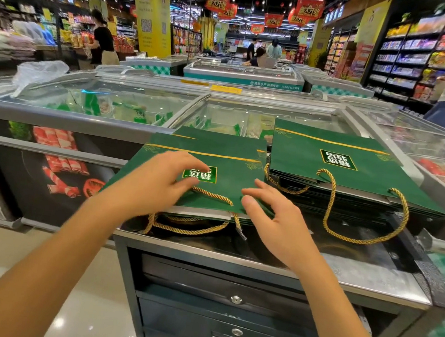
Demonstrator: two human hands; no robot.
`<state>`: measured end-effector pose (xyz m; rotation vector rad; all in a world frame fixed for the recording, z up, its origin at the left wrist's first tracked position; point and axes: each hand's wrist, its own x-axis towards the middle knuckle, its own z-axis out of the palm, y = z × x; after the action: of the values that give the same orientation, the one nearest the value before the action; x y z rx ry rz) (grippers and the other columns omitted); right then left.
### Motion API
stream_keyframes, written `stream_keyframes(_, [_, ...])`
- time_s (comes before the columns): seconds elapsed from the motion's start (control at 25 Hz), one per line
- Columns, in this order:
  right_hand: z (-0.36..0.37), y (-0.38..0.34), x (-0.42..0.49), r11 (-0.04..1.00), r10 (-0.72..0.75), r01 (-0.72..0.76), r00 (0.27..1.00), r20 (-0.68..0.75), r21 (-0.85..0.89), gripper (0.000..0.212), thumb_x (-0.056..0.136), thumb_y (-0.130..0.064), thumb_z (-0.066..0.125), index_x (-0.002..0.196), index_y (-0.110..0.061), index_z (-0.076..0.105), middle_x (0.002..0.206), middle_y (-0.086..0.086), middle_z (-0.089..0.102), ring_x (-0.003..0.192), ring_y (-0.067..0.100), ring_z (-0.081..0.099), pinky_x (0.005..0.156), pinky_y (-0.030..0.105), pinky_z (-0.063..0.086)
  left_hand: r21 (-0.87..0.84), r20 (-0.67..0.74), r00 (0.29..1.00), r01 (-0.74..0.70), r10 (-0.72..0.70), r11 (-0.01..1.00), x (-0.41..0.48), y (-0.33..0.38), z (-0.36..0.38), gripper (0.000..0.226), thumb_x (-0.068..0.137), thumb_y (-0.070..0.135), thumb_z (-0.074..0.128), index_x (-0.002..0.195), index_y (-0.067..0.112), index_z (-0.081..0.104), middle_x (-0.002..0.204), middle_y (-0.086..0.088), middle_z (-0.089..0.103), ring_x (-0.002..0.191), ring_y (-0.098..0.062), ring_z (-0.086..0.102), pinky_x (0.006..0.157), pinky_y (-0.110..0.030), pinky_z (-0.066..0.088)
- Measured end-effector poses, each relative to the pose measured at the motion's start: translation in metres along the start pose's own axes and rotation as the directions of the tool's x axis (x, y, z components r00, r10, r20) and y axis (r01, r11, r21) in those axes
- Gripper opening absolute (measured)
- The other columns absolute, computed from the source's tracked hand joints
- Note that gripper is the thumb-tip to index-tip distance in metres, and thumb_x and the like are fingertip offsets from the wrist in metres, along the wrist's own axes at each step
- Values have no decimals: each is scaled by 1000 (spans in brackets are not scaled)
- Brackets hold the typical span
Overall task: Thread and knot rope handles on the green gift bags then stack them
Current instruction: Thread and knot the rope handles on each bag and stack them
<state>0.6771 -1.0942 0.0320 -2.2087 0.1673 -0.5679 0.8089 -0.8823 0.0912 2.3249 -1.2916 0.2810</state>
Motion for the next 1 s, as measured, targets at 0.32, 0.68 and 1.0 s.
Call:
stream_keyframes(0.32, [10, 13, -4, 1000, 3, -2, 999, 51, -22, 31, 97, -34, 65, 126, -42, 64, 159, -12, 39, 152, 6, 23, 120, 31, 25, 113, 270, 958, 68, -97, 991, 11, -36, -12, 2, 92, 27, 71, 93, 26, 70, 94, 7, 63, 86, -10, 60, 82, -38, 51])
stream_keyframes(0.68, [12, 19, -3, 998, -9, 12, 999, 50, -56, 33, 93, -36, 70, 126, -40, 66, 158, -13, 39, 152, 5, 21, 120, 32, 28, -58, -65, 997, -32, 28, 998, 29, -32, -8, 5, 99, 14, 59, 99, 20, 58, 83, 9, 65, 73, 6, 59, 63, -8, 39])
stream_keyframes(1.0, [12, 17, -3, 996, -1, 6, 998, 56, -84, 38, 94, -36, 69, 132, -36, 65, 159, -14, 37, 153, 5, 18, 114, 23, 25, -25, -306, 949, -93, 81, 995, 44, -39, -22, 4, 98, 12, 61, 100, 15, 60, 85, 5, 61, 66, 4, 55, 62, -6, 37])
